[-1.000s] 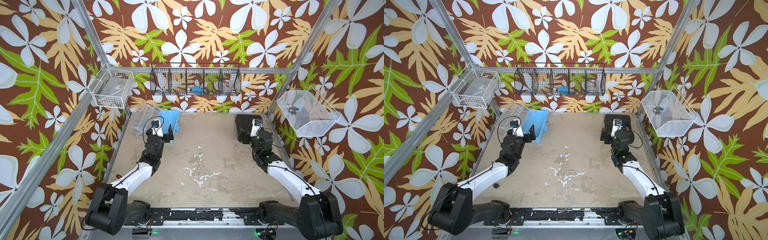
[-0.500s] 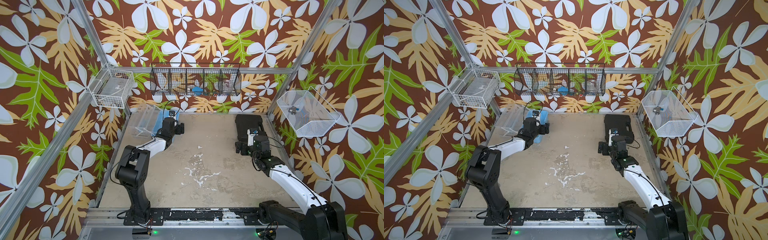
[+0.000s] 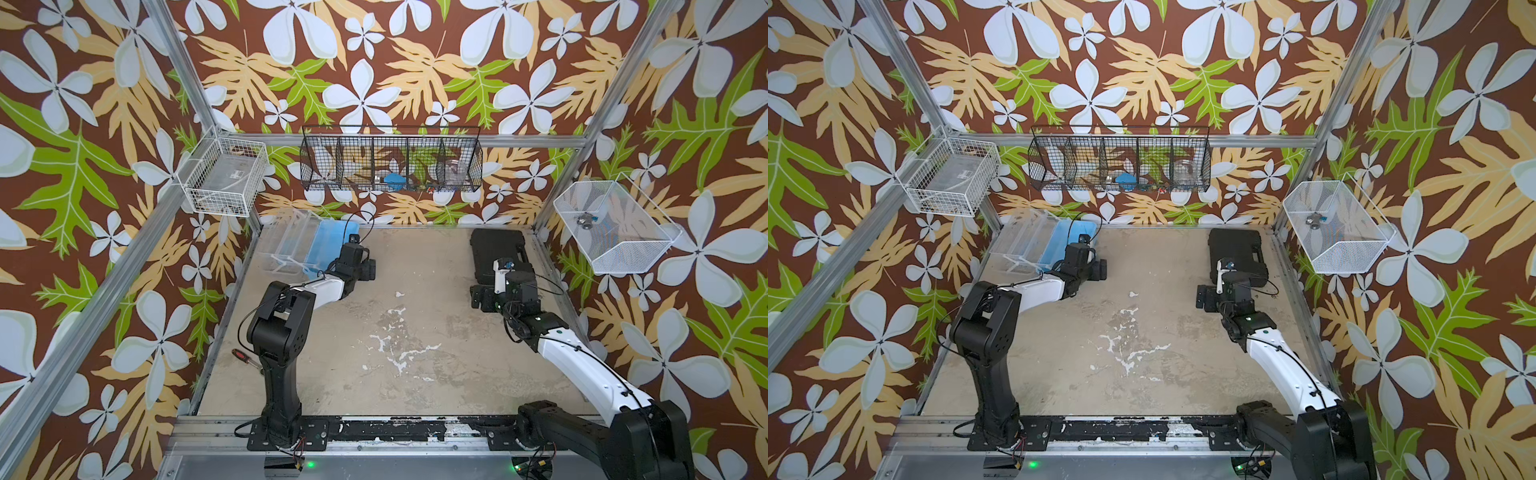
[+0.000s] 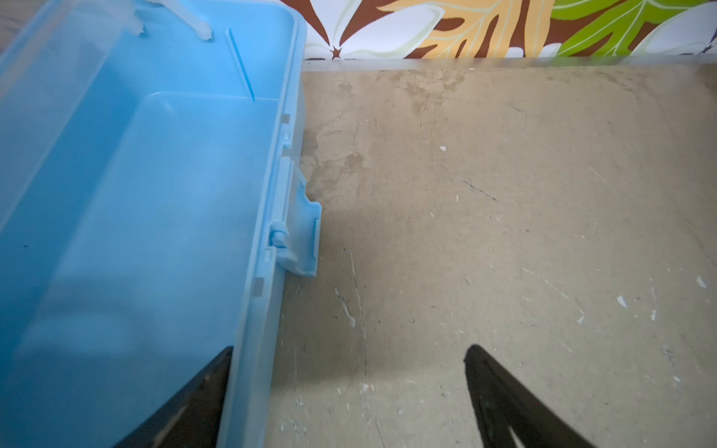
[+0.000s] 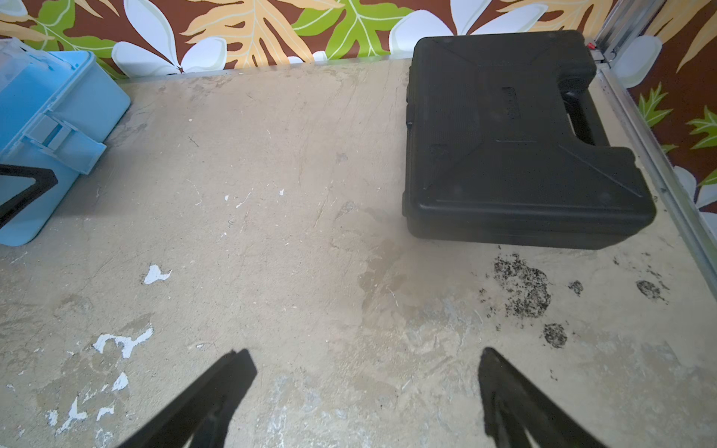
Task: Close toolboxes
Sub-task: Move the toolbox to the center of the board.
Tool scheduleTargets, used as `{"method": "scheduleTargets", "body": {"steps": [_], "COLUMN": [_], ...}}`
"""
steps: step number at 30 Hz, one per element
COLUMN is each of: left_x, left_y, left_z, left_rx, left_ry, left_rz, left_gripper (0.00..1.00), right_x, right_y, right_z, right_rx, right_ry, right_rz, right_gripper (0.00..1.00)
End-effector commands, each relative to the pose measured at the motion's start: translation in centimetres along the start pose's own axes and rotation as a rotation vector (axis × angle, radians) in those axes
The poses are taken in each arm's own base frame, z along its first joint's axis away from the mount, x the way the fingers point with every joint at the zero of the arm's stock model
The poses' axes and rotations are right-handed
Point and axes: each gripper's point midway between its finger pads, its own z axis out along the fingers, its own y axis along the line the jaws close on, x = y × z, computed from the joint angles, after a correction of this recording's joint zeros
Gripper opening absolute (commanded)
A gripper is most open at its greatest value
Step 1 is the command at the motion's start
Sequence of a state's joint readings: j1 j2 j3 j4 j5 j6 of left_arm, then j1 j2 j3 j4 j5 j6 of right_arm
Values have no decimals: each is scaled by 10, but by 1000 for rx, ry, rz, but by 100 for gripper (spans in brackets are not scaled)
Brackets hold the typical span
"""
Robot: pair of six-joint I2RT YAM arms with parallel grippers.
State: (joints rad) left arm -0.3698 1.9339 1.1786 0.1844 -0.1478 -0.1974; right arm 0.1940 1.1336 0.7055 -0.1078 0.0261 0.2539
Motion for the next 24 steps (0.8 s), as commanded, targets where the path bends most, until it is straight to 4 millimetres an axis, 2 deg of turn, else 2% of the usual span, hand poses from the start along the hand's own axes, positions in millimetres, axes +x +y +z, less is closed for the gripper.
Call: {"method": "scheduleTargets", "body": {"steps": [1,9,15,17,22,24], "left_x": [8,36,74,81,72,64], "left_y": [-22,-81,-129,-145,-187,-196], "left_z": [-8,-43,-82,-98,-138,-152], "left_rx": [98,193,309,344,434,459], "left_ry": [32,64,44,27,-29,-48], "left_rz": [-39,-90,-273,-303,-298,-295], "left_gripper": [89,89,89,89,89,93], "right_x": [1,5,13,16,24,27], "right_y": [1,2,0,1,5,8], "right_z": [0,4,7,8,13,15], "right_rx": [-9,-13,-5,-8,-33,-48], "right_ry": [6,22,44,59,98,112], "right_rz": [-2,-1,-4,3,44,63], "right_gripper": [95,95,95,95,93,93]}}
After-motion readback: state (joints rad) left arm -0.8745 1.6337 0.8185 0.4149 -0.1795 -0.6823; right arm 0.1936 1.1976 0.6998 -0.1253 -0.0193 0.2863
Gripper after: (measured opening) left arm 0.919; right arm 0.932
